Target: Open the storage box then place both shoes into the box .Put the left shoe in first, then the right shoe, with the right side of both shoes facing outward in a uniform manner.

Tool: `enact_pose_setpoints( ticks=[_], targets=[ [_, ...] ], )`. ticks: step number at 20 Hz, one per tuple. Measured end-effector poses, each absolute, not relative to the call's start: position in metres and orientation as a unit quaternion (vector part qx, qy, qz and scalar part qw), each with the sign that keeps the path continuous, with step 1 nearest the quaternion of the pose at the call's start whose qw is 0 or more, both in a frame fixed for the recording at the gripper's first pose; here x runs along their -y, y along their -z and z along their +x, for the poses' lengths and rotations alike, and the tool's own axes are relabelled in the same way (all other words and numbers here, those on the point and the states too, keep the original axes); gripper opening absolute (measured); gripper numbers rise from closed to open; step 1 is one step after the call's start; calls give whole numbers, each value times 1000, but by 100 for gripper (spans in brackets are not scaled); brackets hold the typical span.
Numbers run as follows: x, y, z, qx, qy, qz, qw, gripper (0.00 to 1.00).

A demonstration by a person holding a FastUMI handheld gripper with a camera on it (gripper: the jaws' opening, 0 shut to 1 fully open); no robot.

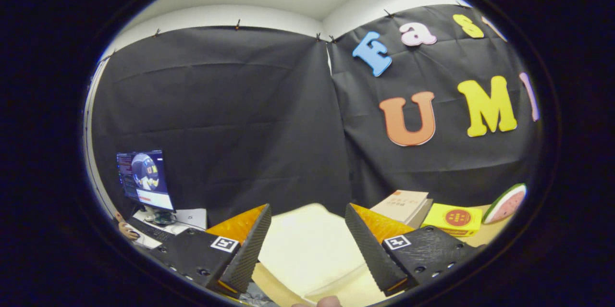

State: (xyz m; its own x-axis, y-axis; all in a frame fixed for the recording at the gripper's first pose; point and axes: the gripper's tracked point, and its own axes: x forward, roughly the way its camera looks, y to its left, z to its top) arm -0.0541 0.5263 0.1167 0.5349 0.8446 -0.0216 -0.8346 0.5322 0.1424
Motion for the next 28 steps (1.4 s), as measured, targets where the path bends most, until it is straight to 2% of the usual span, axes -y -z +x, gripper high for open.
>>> enact_pose_setpoints(
  ticks=[3, 9, 15, 20, 28],
  targets=[
    [-509, -112, -50, -46, -467, 57, 881, 97],
    [-421, -118, -14, -5, -372, 54, 927, 95],
    [-312, -86, 4, -24, -300, 52, 952, 95],
    [-207, -63, 23, -11, -213, 26, 977, 95],
    [-55, 28, 52, -91, -95, 26, 991, 95]
  ],
)
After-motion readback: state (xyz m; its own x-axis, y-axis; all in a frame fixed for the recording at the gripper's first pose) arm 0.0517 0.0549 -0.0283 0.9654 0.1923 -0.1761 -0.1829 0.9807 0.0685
